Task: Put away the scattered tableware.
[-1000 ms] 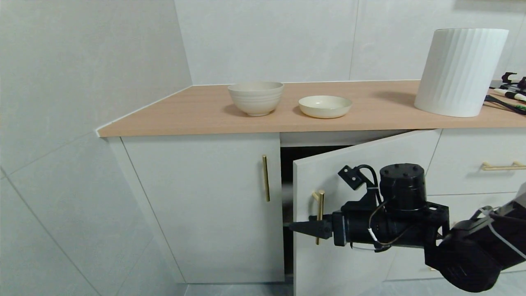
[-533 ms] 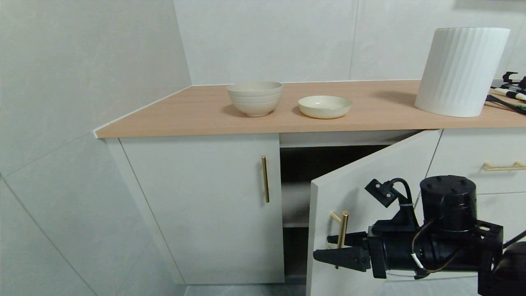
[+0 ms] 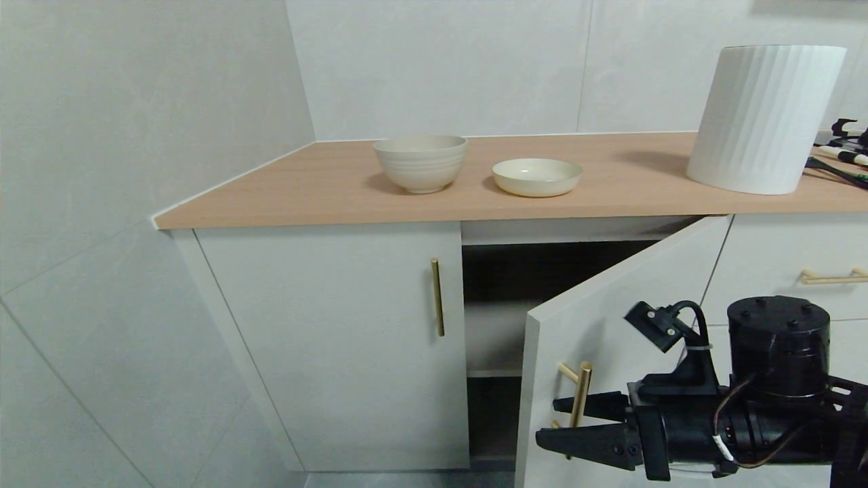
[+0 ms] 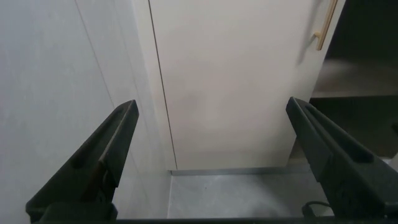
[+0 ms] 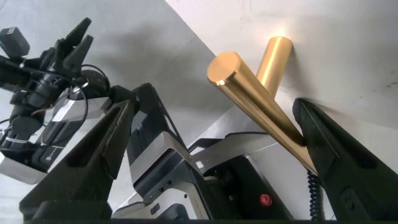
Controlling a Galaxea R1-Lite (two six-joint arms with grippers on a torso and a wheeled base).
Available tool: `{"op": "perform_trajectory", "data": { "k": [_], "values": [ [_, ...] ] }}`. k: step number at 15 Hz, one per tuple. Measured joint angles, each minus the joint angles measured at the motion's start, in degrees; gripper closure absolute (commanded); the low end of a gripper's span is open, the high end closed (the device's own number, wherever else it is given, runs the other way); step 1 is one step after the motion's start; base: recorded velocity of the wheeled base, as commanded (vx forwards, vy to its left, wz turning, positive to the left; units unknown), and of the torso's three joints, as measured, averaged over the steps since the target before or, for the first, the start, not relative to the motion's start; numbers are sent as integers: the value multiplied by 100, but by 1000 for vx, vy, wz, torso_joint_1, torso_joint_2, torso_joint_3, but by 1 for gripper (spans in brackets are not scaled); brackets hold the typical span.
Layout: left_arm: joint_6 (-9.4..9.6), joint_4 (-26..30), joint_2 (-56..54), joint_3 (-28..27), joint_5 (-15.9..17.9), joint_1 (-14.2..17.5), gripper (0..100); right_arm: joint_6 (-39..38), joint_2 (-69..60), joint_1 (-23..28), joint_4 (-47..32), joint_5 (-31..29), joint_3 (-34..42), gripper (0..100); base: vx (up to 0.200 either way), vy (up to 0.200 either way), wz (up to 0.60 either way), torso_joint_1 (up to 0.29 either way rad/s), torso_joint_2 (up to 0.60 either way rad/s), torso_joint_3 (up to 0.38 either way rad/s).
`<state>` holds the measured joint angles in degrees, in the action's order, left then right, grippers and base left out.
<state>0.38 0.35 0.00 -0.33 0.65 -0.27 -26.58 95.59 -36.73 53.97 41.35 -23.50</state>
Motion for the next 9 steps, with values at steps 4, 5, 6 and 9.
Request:
{"op": "perform_trajectory", "data": {
  "k": [4, 5, 6, 9],
  "values": [
    [-100, 736, 178, -1408, 769, -63, 0, 2, -33, -1, 0, 15, 11, 0, 0, 0, 0, 0, 0, 0],
    [-108, 1122, 399, -1957, 1193, -100, 0, 2, -39, -1, 0, 17, 11, 0, 0, 0, 0, 0, 0, 0],
    [-113, 1420, 716, -2428, 1618, -130, 0, 2, -44, -1, -2, 20, 13, 0, 0, 0, 0, 0, 0, 0],
    [-116, 1568, 2114, -3365, 2699, -194, 0, 110, -41, -1, 0, 17, 20, 0, 0, 0, 0, 0, 0, 0]
  ]
}}
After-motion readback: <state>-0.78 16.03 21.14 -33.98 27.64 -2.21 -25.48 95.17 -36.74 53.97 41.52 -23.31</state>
